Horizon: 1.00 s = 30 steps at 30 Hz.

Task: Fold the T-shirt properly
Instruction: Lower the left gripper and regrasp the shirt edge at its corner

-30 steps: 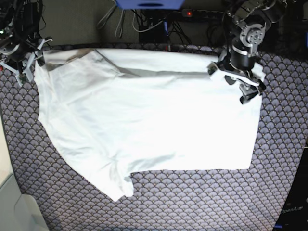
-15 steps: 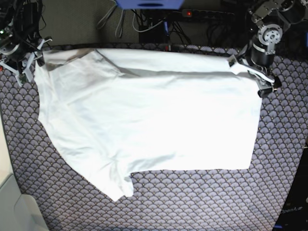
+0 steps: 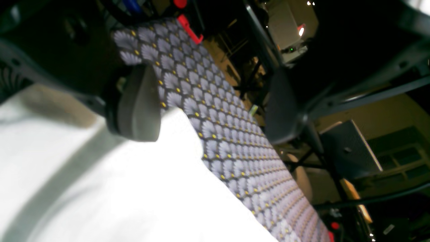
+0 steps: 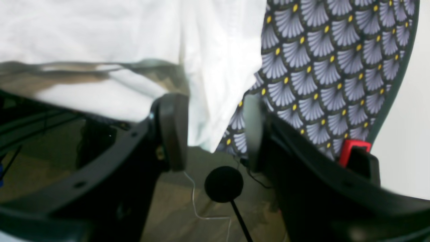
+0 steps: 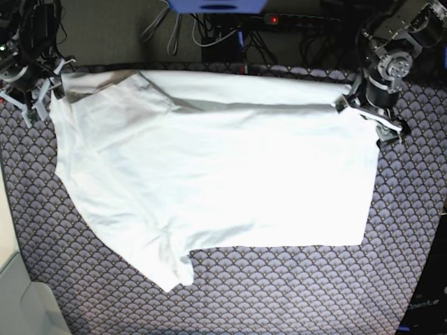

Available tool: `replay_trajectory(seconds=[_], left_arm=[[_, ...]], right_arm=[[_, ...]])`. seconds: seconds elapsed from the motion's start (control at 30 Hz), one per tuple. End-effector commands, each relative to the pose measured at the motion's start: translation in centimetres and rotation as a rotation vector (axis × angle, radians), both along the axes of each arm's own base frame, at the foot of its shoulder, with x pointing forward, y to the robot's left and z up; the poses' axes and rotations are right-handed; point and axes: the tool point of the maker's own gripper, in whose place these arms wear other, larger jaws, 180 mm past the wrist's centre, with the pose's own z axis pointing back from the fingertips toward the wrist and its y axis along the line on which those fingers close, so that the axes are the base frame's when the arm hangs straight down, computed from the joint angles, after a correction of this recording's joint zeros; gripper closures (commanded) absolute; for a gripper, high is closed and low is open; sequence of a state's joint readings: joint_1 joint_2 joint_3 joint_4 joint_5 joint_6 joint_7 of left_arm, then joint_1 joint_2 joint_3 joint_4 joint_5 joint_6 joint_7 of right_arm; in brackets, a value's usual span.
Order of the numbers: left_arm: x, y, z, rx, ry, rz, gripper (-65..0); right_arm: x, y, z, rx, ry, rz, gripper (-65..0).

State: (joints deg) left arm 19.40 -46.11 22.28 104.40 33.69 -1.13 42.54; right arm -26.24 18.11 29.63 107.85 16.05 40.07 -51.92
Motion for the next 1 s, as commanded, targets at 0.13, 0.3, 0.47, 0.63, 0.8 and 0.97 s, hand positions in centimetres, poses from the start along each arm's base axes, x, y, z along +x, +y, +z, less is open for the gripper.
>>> replay_trajectory(seconds=[0.13, 0.3, 0.47, 0.63, 0.8, 0.97], left_arm=[[0.4, -0.3, 0.6, 0.000, -0.029, -0.055, -47.6], [-0.3, -0.6, 0.1, -0.007, -0.011, -0.067, -47.6], [-0.7, 0.1, 0.0, 0.016, 0.005, -0.074, -47.6], [-0.8, 0.3, -0.1, 0.024, 0.011, -0.075, -47.6], [-0.8, 0.9, -1.0, 0.040, 0.028, -0.063, -47.6], [-0.2, 0.2, -2.6, 0.047, 0.051, -0.080, -47.0]], right_arm=[[0.6, -0.4, 0.9, -0.015, -0.033, 0.009, -28.0], [0.7, -0.4, 1.0, -0.015, -0.034, 0.009, -28.0], [1.2, -0.5, 1.2, -0.017, -0.046, 0.006, -28.0], [1.3, -0.5, 1.2, -0.017, -0.047, 0.006, -28.0], [1.3, -0.4, 1.2, -0.016, -0.047, 0.007, -28.0], [1.7, -0.4, 1.4, -0.017, -0.059, 0.008, -28.0]])
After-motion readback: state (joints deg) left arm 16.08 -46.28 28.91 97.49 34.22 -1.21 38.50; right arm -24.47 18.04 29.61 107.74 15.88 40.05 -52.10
